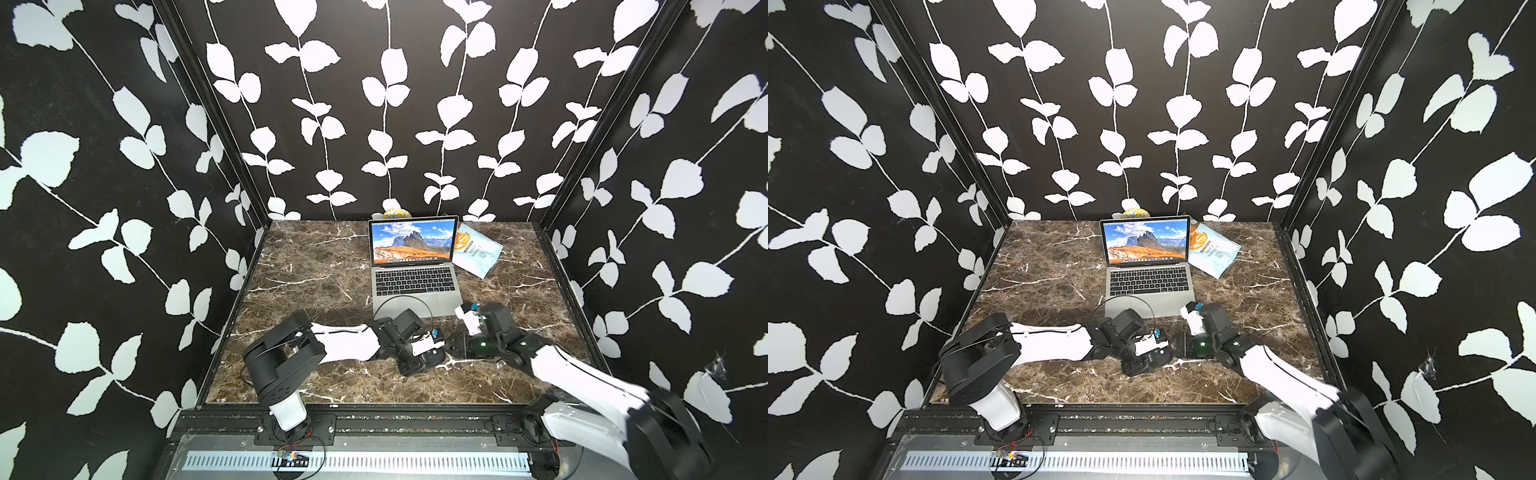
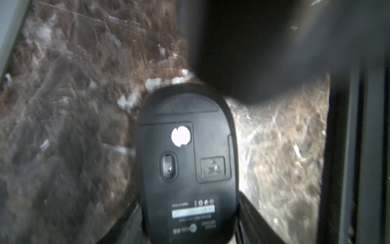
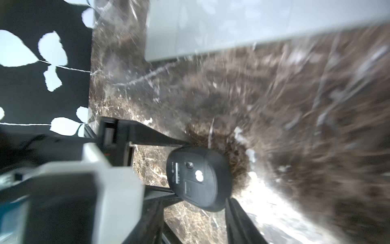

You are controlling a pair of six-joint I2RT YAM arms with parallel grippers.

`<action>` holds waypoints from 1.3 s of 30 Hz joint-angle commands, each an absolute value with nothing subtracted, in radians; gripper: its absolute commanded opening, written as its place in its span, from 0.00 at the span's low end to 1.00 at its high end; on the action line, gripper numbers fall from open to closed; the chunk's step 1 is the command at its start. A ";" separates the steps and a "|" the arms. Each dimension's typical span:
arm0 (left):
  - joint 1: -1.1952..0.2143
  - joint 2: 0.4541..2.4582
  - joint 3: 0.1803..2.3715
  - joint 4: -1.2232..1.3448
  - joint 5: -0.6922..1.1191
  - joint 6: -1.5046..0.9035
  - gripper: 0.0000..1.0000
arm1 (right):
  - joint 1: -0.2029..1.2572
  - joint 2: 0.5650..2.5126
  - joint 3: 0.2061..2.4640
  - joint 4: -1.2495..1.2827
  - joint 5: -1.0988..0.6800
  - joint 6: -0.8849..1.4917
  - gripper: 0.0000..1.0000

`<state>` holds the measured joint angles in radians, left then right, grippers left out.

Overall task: Insert the wireless mouse receiver into the laptop
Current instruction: Close the lid on the mouse, then place the mouse at the center of the board.

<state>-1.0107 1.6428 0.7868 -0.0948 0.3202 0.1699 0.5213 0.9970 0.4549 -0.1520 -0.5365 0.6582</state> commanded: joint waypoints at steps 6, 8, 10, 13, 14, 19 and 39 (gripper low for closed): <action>-0.989 1.294 0.701 -0.019 0.249 -0.144 0.00 | 0.445 0.706 0.423 -0.029 -0.599 0.758 0.75; -0.989 1.212 0.656 0.058 0.209 -0.107 0.00 | 0.443 0.690 0.419 0.032 -0.642 0.788 0.75; -0.989 1.139 0.606 0.146 0.165 -0.069 0.00 | 0.442 0.695 0.420 0.095 -0.695 0.809 0.75; -0.989 1.072 0.598 0.201 0.186 -0.046 0.00 | 0.443 0.726 0.428 0.239 -0.795 0.854 0.76; -0.989 1.067 0.610 0.208 0.211 -0.067 0.00 | 0.446 0.737 0.424 0.317 -0.826 0.879 0.76; -0.989 1.061 0.633 0.371 0.369 -0.282 0.00 | 0.472 0.762 0.407 0.600 -0.848 0.869 0.79; -0.985 1.110 0.653 0.509 0.545 -0.457 0.10 | 0.580 0.919 0.533 0.689 -0.971 0.771 0.39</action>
